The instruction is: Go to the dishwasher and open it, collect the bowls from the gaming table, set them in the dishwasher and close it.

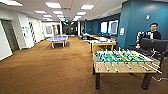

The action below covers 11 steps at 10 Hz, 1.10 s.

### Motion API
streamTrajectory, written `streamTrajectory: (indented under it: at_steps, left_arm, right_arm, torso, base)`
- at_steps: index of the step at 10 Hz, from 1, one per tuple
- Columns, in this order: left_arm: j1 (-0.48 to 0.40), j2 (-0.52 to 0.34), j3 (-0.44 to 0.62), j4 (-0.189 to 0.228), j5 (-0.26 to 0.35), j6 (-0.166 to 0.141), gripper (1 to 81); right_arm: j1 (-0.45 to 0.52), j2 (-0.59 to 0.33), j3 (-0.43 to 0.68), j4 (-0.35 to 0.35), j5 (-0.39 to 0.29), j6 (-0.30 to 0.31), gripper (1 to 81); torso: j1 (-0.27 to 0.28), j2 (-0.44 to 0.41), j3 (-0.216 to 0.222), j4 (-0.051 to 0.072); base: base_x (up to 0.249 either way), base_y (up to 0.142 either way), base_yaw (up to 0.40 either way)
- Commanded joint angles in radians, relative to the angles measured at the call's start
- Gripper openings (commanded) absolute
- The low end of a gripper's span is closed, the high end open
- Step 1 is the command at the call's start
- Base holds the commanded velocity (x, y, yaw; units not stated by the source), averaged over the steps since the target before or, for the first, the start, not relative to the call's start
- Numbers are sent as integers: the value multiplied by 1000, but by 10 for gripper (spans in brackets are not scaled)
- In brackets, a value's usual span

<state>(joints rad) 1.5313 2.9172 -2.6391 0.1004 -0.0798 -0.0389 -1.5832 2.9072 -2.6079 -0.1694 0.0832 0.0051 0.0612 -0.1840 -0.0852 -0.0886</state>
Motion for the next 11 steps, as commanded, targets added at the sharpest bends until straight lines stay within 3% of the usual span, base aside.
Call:
streamTrajectory:
  at_steps: [1,3,4,11]
  left_arm:
    - [-59,-12,-2,-11,46,-1,811]
    - [-59,-15,-2,-25,48,-2,811]
    - [-59,-10,-2,-27,49,-2,811]
    - [-59,-1,-4,-27,45,-2,811]
  right_arm:
    - [50,-9,0,1,-46,-4,811]
    - [50,-9,-1,1,-46,-4,811]
    - [48,-9,-4,1,-46,-4,811]
    - [47,0,-9,2,-48,-4,811]
  torso:
    - [0,0,0,0]
    - [0,0,0,0]
    - [0,0,0,0]
    - [0,0,0,0]
  base:
    - [0,0,0]
    - [0,0,-153]
    - [0,-154,0]
    - [0,0,0]
